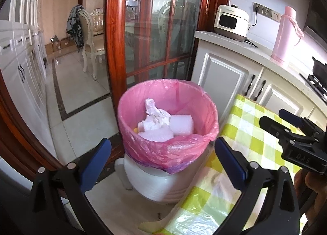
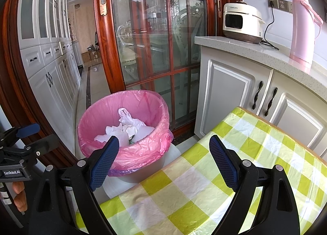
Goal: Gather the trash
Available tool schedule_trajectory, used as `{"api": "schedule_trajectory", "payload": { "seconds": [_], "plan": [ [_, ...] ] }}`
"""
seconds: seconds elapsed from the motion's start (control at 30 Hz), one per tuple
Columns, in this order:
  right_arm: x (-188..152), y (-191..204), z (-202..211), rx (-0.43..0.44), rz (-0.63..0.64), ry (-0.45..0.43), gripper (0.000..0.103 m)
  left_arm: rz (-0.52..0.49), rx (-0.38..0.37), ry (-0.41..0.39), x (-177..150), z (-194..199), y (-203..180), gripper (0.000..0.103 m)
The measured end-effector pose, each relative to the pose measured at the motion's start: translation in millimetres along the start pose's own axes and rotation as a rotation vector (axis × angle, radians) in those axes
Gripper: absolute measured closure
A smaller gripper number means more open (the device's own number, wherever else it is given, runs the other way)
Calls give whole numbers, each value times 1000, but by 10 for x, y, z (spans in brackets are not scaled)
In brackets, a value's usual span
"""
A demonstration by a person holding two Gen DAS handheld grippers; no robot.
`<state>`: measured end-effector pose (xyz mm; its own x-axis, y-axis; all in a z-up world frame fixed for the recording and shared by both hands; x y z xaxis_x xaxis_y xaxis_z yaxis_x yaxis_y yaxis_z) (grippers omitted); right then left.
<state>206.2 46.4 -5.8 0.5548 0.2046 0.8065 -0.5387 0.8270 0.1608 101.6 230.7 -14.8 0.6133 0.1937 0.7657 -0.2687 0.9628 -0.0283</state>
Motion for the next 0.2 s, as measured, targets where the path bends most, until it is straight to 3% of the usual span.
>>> {"api": "schedule_trajectory", "payload": {
  "seconds": [0.2],
  "plan": [
    [1,-20,4,-2,1,-1,18,3,7,-2,15,-5,-13,5]
  ]
}}
Point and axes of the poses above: each gripper's, at about its wrist camera, not at the fingertips, and z roughly against the way its jaws point, y to its left, x to its top, the point moved 5 cm from there along -z, roughly the way its jaws point, and after that the axes turned 6 degrees about -z, right-handed, at the moved point
